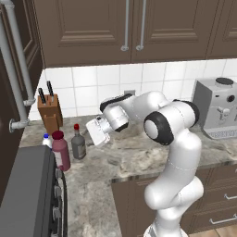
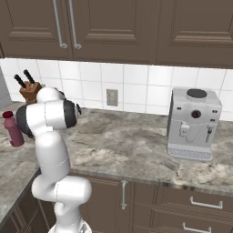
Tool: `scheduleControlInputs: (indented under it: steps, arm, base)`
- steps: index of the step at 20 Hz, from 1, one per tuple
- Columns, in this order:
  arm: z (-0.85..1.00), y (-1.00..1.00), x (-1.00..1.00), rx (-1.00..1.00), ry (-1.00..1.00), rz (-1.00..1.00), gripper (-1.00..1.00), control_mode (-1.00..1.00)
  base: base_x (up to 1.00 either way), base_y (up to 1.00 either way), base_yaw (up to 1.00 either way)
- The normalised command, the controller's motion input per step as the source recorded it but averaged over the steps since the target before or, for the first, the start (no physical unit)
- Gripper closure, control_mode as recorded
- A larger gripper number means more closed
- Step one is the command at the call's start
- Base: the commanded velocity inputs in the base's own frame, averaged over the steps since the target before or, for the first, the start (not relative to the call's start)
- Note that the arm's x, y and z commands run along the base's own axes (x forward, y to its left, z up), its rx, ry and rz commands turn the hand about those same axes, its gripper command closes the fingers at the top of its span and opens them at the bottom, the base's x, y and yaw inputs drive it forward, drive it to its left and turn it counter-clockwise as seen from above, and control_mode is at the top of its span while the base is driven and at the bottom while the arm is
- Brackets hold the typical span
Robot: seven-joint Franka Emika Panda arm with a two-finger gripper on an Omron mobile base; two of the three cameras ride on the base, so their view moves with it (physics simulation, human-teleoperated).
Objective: Place the drinks on the dining counter in a tight cluster.
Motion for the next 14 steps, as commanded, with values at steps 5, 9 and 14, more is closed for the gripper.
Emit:
scheduleControlInputs:
  steps: [5, 9, 14]
  arm:
    - [-0.10, 0.26, 0.00, 0.00, 0.02, 0.03, -1.00, -1.00]
    - [-0.03, 0.16, 0.00, 0.00, 0.00, 0.03, -1.00, -1.00]
    - [0.00, 0.07, 0.00, 0.00, 0.00, 0.03, -1.00, -1.00]
  base:
    - [0.00, 0.00, 0.00]
    - [0.00, 0.00, 0.00]
    - [0.00, 0.00, 0.00]
